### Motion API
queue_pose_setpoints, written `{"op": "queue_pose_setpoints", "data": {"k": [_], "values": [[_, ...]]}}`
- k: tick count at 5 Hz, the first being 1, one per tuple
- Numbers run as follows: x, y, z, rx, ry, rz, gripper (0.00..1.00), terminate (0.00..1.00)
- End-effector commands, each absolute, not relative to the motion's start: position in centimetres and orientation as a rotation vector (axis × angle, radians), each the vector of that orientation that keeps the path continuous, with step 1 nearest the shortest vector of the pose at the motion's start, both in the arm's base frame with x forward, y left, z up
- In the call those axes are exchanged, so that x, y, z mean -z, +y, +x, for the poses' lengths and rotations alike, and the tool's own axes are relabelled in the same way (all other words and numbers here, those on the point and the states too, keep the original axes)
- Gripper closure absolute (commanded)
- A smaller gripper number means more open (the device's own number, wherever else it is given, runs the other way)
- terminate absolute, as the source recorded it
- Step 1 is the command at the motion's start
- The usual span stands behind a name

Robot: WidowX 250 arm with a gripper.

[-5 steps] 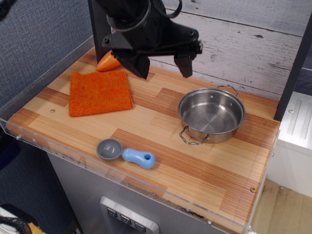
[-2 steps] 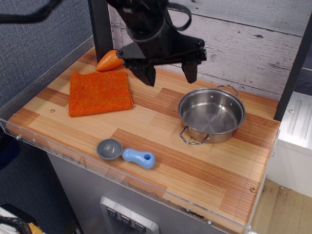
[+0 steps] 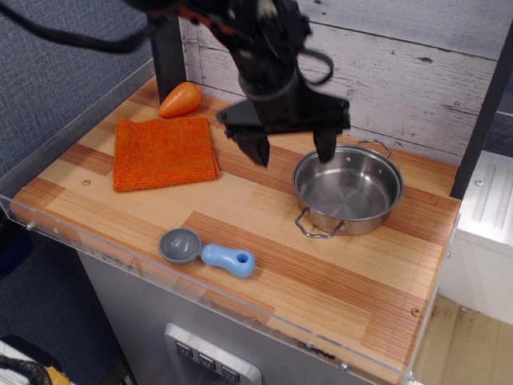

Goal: Move the metal bowl and place it on the orange cloth

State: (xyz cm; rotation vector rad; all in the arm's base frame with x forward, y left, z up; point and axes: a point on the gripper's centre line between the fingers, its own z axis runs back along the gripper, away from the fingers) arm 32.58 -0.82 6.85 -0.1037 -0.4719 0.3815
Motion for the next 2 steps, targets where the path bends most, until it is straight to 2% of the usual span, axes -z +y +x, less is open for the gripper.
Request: {"op": "queue_pose_setpoints", "data": {"k": [1,2], "values": [[-4.5,-2.1,34.8,-0.372,-0.443,-0.098,0.00,0.00],[-3.5,-2.7,35.2,-0.372,-0.433,-0.088,1.00,0.00]]}}
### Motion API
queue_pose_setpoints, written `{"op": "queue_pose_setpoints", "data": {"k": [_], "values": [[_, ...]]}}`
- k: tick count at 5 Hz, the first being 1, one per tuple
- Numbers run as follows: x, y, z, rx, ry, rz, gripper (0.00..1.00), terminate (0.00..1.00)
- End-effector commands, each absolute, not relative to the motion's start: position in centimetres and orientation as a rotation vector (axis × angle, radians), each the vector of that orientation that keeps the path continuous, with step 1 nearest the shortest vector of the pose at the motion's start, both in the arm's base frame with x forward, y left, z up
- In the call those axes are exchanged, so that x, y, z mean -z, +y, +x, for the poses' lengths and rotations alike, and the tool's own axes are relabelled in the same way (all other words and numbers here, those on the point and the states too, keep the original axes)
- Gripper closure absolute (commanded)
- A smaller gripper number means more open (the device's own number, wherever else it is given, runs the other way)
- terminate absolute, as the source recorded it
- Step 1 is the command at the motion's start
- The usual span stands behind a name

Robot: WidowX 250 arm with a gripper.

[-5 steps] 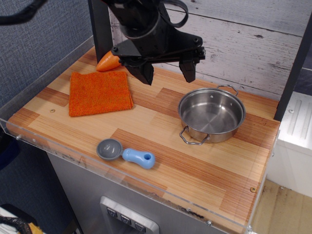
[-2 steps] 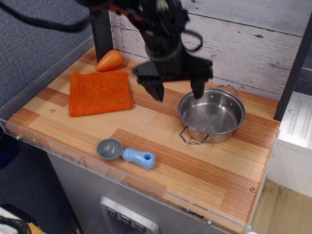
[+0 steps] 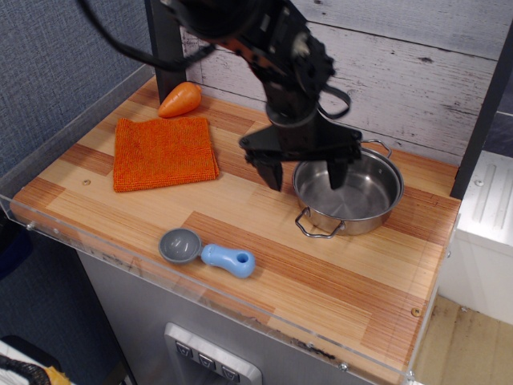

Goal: Move the metal bowl and place it on the orange cloth

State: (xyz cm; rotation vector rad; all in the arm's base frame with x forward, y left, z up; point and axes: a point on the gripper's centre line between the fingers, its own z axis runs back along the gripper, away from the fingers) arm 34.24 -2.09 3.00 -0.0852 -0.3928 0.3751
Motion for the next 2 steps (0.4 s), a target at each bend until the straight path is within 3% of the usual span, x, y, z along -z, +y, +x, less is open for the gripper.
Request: {"op": "queue_pose_setpoints", "data": {"k": [1,2], "values": [[-3.00,-2.89,34.81,-0.373,-0.441,-0.069,1.00,0.00],[-2.93,-3.01,34.34,-0.376,-0.445,-0.067,1.00,0.00]]}}
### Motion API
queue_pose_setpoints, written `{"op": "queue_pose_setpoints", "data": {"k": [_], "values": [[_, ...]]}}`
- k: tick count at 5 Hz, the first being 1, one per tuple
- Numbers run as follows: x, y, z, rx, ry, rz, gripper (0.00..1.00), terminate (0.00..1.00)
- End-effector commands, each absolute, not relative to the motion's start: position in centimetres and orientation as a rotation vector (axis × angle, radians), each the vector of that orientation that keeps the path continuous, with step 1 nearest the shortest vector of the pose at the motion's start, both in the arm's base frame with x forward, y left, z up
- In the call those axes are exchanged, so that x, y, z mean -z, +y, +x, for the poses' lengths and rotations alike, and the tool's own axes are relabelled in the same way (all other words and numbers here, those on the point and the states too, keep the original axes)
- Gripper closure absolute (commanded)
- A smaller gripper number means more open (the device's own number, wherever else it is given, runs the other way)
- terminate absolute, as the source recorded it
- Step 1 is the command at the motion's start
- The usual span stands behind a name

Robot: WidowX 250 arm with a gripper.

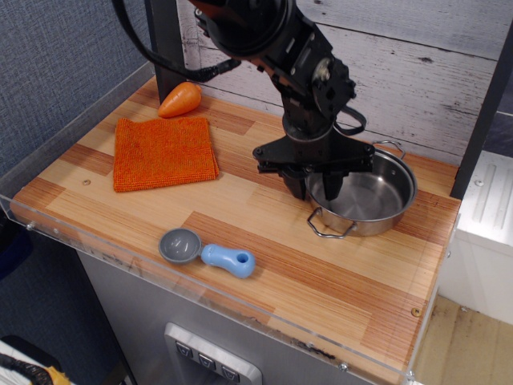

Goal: Move the metal bowl and place it on the orange cloth

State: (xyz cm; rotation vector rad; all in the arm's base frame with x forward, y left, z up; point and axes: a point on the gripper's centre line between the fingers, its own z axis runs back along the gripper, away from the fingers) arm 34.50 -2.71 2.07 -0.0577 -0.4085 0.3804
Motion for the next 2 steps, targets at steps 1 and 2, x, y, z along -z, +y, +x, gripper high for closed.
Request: {"op": "queue_pose_setpoints", "data": {"k": [1,2], "values": [[-3.1,-3.2,33.9,-0.373,-0.449,-0.077,1.00,0.00],[-4.4,-3.0,33.7,-0.373,-0.475,-0.103,1.00,0.00]]}}
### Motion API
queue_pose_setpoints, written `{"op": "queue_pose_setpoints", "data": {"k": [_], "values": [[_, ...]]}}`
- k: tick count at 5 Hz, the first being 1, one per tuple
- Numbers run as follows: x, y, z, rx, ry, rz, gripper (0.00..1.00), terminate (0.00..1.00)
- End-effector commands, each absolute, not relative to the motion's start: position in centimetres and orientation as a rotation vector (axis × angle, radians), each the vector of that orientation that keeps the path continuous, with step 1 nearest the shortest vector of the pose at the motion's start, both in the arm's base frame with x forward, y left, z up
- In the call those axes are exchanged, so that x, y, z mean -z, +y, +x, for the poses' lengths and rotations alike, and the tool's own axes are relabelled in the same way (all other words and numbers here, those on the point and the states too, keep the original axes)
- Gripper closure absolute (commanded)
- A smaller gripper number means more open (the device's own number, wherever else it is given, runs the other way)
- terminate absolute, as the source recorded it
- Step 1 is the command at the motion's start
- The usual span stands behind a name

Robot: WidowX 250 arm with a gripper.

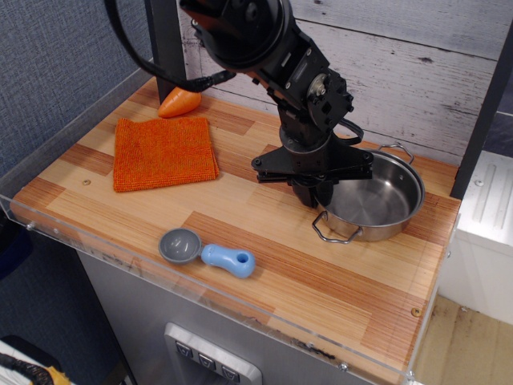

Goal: Move the metal bowl and place it on the orange cloth

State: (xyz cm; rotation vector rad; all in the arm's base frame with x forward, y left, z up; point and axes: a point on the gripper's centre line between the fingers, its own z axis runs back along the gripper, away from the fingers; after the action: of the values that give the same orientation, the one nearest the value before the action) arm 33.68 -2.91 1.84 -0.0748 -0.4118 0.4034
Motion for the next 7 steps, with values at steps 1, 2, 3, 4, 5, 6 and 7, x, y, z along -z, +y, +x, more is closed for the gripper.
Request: {"op": "queue_pose_setpoints", "data": {"k": [1,2,3,4,5,6,7], "values": [[-6.6,-1.9,33.4,-0.390,-0.518,-0.136,1.00,0.00],[-9.0,-0.2,32.7,-0.421,-0.563,-0.163,1.00,0.00],[-10.5,2.0,31.6,-0.464,-0.591,-0.176,1.00,0.00],[-11.0,4.5,30.8,-0.511,-0.598,-0.170,1.00,0.00],[-11.4,7.0,30.5,-0.562,-0.616,-0.146,1.00,0.00],[-11.3,9.3,30.5,-0.626,-0.620,-0.121,1.00,0.00],[-10.7,11.4,30.8,-0.698,-0.612,-0.092,1.00,0.00]]}}
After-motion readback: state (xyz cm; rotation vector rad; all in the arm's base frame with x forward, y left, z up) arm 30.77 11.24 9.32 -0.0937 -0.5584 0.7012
